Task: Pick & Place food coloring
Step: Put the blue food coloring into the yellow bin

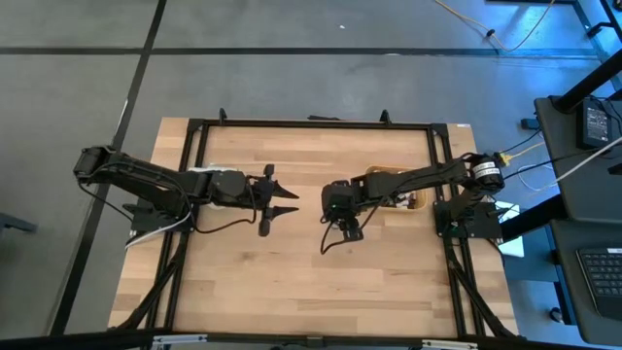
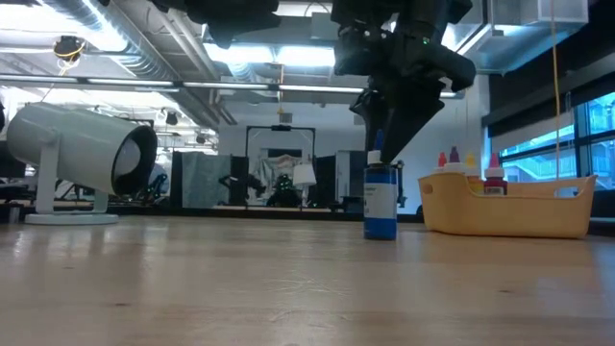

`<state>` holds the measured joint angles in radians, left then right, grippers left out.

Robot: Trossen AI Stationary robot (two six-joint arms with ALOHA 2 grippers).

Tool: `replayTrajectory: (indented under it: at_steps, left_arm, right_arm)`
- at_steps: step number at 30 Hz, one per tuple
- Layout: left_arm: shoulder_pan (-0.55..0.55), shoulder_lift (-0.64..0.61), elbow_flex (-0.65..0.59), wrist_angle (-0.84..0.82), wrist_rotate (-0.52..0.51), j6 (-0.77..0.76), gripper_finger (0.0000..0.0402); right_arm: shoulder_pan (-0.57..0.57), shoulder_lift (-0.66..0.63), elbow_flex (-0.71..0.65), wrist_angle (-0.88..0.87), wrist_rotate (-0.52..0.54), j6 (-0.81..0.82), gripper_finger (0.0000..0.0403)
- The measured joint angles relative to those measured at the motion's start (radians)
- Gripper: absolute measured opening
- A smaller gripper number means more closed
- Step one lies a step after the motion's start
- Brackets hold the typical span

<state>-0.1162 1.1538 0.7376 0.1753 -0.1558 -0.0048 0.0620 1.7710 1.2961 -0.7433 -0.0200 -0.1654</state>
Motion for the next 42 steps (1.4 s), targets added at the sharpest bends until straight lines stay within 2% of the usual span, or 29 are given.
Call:
replayTrajectory:
  at_steps: [7, 13, 21, 23, 28, 34, 42]
  left_arm:
    - [0.0, 0.0, 0.0, 0.0, 0.0, 0.0, 0.0141]
    - [0.0, 0.0, 0.0, 0.0, 0.0, 0.0, 0.0143]
    - [0.0, 0.0, 0.0, -0.016, 0.0, 0.0, 0.0143]
    - [0.0, 0.0, 0.0, -0.018, 0.0, 0.0, 0.0143]
    - [0.0, 0.0, 0.0, -0.018, 0.0, 0.0, 0.0143]
    - [0.0, 0.0, 0.0, -0.023, 0.0, 0.0, 0.0143]
    - [0.0, 0.0, 0.0, -0.023, 0.0, 0.0, 0.0143]
  right_arm:
    - [0.0, 0.0, 0.0, 0.0, 0.001, 0.0, 0.0122]
    - [0.006, -0.04, -0.001, -0.052, 0.004, -0.021, 0.0121]
    - [0.044, -0.287, -0.001, -0.161, 0.024, 0.109, 0.0121]
    - [0.049, -0.357, 0.0, -0.226, 0.071, 0.172, 0.0121]
    - [0.046, -0.488, 0.0, -0.413, 0.294, 0.354, 0.0121]
    - [0.024, -0.545, -0.031, -0.449, 0.269, 0.409, 0.0122]
    - [-0.015, -0.539, -0.19, -0.372, 0.257, 0.396, 0.0125]
